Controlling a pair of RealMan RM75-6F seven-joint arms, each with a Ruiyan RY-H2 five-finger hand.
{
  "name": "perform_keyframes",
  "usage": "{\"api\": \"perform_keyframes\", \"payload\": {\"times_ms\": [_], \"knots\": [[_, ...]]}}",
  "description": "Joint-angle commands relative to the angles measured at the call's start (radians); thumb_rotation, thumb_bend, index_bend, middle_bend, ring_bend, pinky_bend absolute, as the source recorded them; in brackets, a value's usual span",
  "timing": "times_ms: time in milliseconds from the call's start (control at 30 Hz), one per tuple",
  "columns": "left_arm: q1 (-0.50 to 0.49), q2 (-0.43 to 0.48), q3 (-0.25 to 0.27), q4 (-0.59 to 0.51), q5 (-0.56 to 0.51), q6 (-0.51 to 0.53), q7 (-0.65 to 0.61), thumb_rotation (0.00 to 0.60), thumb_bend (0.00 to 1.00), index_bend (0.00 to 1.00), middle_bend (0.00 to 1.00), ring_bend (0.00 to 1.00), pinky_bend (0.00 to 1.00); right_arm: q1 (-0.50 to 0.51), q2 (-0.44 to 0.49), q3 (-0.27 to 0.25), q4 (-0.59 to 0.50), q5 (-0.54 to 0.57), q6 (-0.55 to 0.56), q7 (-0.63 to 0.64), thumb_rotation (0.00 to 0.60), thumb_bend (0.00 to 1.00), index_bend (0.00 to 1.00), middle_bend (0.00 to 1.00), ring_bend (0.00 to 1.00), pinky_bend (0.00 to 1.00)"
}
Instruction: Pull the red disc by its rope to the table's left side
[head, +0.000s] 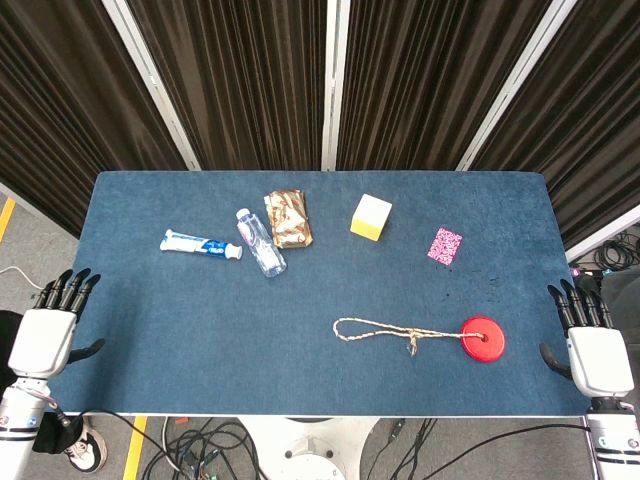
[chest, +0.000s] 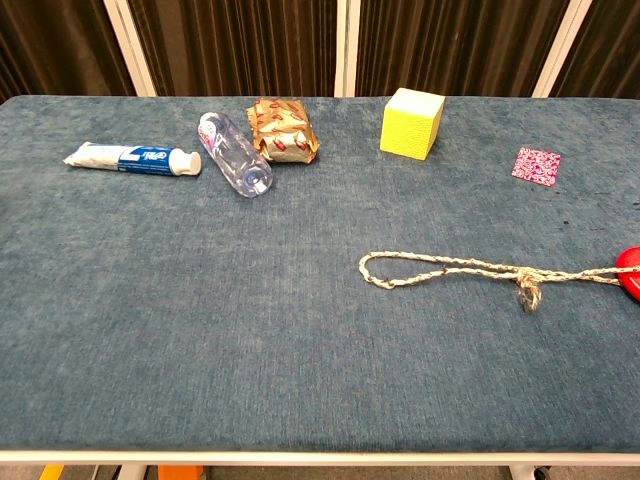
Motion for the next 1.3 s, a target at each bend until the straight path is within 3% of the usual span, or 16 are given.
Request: {"api": "perform_keyframes", "payload": {"times_ms": [33, 600, 1000, 1300], "knots": [[-0.002, 0.006, 0.001, -0.007, -0.005, -0.009, 0.002, 0.6, 0.03, 0.08, 0.05, 0.0, 0.14, 0.001, 0.004, 0.002, -0.004, 0.0, 0.001, 0.0, 0.6, 0.18, 0.0, 0.0, 0.0, 0.0], [-0.054, 0.003, 0.021, -0.033, 0.074, -0.053, -0.041, 0.6, 0.04, 0.08, 0.06, 0.0, 0.16, 0.005, 0.012, 0.008, 0.012, 0.007, -0.008, 0.025, 0.6, 0.18, 0.0, 0.0, 0.0, 0.0], [-0.328, -0.096, 0.012, -0.085, 0.218, -0.353, -0.099, 0.6, 0.06, 0.08, 0.09, 0.0, 0.16, -0.006, 0.036, 0.022, 0.024, 0.033, 0.002, 0.075, 0.6, 0.18, 0.0, 0.0, 0.0, 0.0], [-0.536, -0.255, -0.018, 0.024, 0.227, -0.549, -0.189, 0.6, 0.09, 0.08, 0.11, 0.0, 0.16, -0.011, 0.039, 0.021, 0.04, 0.027, 0.01, 0.101, 0.6, 0.18, 0.0, 0.0, 0.0, 0.0]]}}
